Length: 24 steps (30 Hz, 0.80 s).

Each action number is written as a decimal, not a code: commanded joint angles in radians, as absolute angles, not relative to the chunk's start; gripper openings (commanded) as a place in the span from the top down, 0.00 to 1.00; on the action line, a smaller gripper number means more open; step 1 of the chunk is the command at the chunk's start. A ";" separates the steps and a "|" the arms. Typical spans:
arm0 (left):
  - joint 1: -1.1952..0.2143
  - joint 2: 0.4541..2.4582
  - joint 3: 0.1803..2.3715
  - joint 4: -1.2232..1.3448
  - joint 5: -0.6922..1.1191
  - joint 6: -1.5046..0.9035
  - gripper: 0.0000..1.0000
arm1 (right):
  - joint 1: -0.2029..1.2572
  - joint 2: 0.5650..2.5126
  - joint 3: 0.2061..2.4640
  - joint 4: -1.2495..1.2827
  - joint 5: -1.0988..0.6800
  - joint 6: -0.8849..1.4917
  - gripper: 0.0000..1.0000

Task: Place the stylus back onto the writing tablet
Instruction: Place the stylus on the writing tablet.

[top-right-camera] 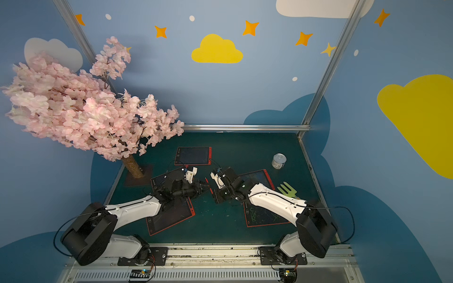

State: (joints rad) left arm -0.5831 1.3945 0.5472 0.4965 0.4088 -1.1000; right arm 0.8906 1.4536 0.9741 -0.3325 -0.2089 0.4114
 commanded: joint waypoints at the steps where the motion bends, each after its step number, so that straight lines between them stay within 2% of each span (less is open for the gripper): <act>1: -0.587 1.399 0.540 0.540 0.436 -1.078 0.89 | 0.886 1.454 0.986 -0.323 -0.218 0.414 0.98; 5: -0.588 1.396 0.538 0.536 0.430 -1.077 0.92 | 0.884 1.455 0.986 -0.323 -0.219 0.412 0.96; 16: -0.588 1.394 0.555 0.517 0.432 -1.077 0.94 | 0.882 1.470 0.994 -0.317 -0.225 0.413 0.81; 19: -0.588 1.393 0.560 0.507 0.434 -1.075 0.94 | 0.881 1.476 0.995 -0.316 -0.227 0.411 0.82; 24: -0.589 1.393 0.565 0.504 0.436 -1.081 0.93 | 0.881 1.481 1.001 -0.321 -0.229 0.407 0.89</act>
